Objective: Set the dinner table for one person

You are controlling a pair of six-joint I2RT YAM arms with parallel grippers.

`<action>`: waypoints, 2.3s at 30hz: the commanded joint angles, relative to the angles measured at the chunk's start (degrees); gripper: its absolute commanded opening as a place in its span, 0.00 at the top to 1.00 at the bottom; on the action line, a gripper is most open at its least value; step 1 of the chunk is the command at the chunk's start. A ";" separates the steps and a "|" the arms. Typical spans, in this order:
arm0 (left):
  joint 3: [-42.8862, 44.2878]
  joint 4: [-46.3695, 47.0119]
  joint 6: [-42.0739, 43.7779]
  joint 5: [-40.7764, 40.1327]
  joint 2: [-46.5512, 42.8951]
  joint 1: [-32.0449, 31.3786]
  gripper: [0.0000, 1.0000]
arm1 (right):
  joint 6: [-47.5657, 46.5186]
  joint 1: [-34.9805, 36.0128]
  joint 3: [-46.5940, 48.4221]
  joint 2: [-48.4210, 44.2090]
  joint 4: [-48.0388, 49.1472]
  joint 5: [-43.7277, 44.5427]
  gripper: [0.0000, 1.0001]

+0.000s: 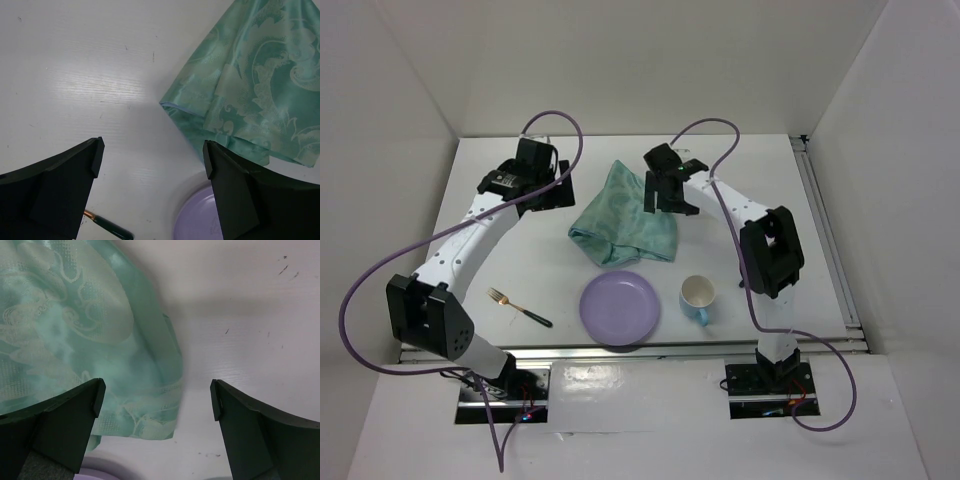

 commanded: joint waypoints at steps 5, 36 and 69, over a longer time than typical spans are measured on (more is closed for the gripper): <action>0.40 -0.46 -0.41 0.04 -0.56 0.34 0.00 | 1.44 2.50 0.02 -3.50 2.22 1.23 0.00; -2.59 -6.79 -6.30 8.30 -3.46 15.72 0.21 | -2.96 14.89 31.76 23.30 3.63 -9.16 0.33; -6.29 3.93 -23.94 25.46 12.51 -2.02 0.23 | -4.63 -0.39 -17.11 -23.54 15.22 -9.93 1.00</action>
